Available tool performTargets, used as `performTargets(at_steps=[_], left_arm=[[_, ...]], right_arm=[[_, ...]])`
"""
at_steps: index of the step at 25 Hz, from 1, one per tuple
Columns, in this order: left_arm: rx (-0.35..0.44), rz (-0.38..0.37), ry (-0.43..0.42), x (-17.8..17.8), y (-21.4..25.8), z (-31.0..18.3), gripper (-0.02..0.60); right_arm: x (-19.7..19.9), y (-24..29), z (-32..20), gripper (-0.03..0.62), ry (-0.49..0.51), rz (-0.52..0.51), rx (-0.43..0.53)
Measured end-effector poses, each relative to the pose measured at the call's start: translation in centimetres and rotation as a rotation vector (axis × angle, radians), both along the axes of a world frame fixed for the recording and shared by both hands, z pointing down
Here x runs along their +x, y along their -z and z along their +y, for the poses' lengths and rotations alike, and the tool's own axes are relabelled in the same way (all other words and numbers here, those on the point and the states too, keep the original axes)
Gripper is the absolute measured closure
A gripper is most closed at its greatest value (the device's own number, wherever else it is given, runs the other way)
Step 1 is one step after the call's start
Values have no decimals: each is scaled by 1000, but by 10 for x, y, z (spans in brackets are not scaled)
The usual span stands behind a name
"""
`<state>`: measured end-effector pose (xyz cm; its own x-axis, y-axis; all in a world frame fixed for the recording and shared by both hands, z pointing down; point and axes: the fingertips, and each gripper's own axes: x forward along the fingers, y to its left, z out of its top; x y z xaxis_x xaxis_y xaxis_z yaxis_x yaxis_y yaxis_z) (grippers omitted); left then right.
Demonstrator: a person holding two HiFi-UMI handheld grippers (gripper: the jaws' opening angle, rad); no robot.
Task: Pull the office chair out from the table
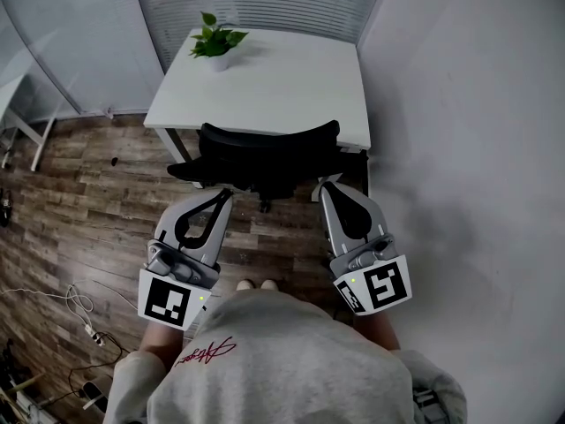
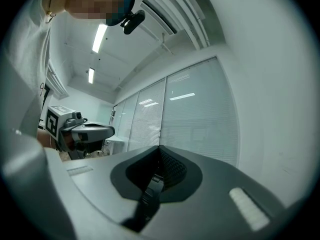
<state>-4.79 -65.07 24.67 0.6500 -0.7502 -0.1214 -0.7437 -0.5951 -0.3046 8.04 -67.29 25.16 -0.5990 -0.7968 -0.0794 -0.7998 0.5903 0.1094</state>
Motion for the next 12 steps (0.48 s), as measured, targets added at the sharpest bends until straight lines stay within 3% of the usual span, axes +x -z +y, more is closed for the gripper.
performTargets(at_steps=[12], left_arm=[[-27, -15, -15, -20, -7, -8, 588]], right_arm=[[-16, -6, -4, 592, -13, 7, -18]])
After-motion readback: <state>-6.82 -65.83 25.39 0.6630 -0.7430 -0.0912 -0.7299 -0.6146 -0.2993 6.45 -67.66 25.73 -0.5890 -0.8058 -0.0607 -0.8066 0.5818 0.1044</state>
